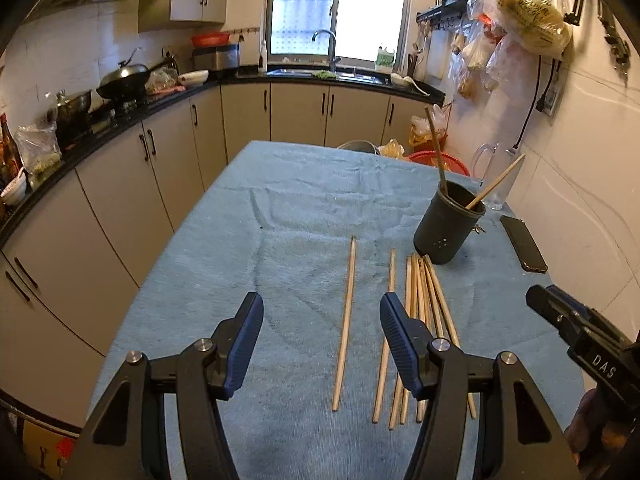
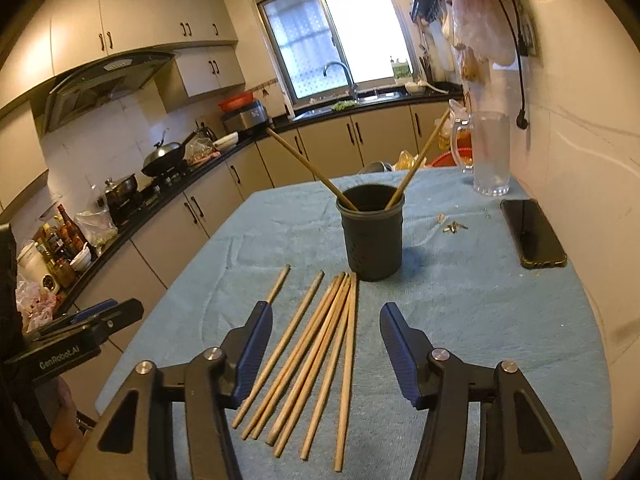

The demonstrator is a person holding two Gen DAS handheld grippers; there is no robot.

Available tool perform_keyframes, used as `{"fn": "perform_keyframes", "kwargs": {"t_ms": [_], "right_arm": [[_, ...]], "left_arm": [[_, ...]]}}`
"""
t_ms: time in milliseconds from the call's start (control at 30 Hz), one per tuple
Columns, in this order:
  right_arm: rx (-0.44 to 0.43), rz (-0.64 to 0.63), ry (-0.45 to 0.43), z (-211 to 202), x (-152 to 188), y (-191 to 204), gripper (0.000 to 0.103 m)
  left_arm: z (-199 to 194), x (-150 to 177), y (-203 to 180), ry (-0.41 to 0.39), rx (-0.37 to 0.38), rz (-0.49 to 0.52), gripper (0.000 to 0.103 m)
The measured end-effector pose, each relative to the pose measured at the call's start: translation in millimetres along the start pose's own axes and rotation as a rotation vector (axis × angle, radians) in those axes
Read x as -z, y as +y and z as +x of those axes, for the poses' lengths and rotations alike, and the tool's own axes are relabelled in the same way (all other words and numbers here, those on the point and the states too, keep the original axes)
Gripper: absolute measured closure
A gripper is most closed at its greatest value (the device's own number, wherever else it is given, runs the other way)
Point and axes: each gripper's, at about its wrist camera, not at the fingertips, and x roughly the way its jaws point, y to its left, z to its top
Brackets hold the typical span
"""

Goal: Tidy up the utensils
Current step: 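Move both grippers back down toward the remaining chopsticks, then close the left gripper on a chopstick while the right gripper grasps another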

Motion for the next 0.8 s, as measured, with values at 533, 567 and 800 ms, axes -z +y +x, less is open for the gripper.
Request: {"fn": "perform_keyframes", "kwargs": {"t_ms": [533,567,800], "right_arm": [[-0.032,0.050,0.266,133.5,-17.3,-29.3,0.066],[-0.033,0.051,0.278,145.0,-19.2,-30.7,0.067],[-0.006,0.080,0.336,189.8,-19.5,-42.3,0.077]], "left_arm": [[109.8,-24.6,-11.3,0.190,0.089,0.024,0.041],[120.2,-26.7,-12.0,0.210,0.094,0.024,0.041],[166.6,-35.3,-14.0,0.303,0.116,0.017,0.042]]}}
